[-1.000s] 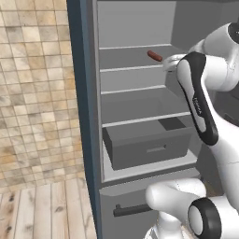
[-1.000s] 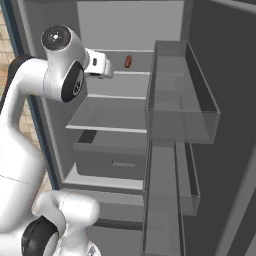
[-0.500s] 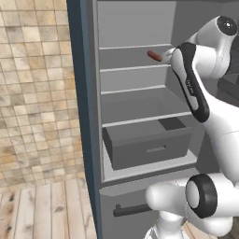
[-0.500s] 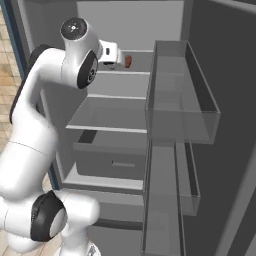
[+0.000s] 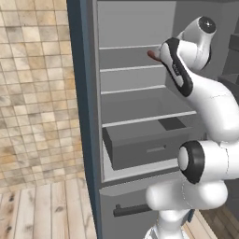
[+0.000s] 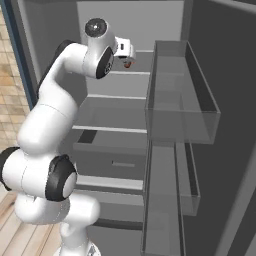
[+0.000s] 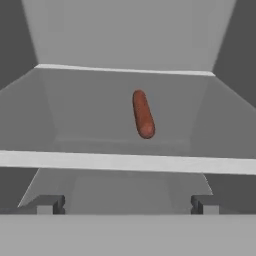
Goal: Retrieve the sausage and cheese from the fridge and place them on the cutting board on the counter.
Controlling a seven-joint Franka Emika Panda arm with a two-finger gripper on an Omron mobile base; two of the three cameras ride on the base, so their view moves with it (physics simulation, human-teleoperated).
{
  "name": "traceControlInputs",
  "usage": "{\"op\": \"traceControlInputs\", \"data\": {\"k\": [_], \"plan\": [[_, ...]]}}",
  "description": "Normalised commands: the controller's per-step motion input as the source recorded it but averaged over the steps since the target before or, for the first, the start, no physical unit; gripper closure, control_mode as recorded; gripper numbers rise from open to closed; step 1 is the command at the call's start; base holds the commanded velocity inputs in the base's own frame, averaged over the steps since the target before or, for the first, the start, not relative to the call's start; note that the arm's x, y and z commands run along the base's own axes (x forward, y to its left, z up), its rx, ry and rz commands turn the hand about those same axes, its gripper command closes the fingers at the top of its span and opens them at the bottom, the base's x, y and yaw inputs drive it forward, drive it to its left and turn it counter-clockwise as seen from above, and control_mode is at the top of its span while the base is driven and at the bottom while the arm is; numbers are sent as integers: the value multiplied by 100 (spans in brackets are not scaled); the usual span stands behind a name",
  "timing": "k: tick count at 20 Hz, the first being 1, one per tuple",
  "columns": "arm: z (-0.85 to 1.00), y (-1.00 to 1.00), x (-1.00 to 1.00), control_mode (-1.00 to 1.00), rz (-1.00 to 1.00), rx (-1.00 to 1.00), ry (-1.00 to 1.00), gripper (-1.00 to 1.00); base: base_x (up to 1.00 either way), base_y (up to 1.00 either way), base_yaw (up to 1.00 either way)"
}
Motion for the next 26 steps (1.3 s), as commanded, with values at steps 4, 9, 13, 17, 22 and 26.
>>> {"op": "traceControlInputs", "data": {"k": [4, 9, 13, 17, 22, 26], "plan": [[-5, -3, 94, -100, 0, 0, 0, -100, 0, 0, 0], [-9, 0, 85, -100, 0, 0, 1, -100, 0, 0, 0], [-22, -4, 58, -100, 0, 0, 1, -100, 0, 0, 0], [-22, -15, 44, -100, 0, 0, 0, -100, 0, 0, 0], [-8, -11, 49, -100, 0, 1, 0, -100, 0, 0, 0], [-15, -3, 31, -100, 0, 3, 2, -100, 0, 0, 0]]}}
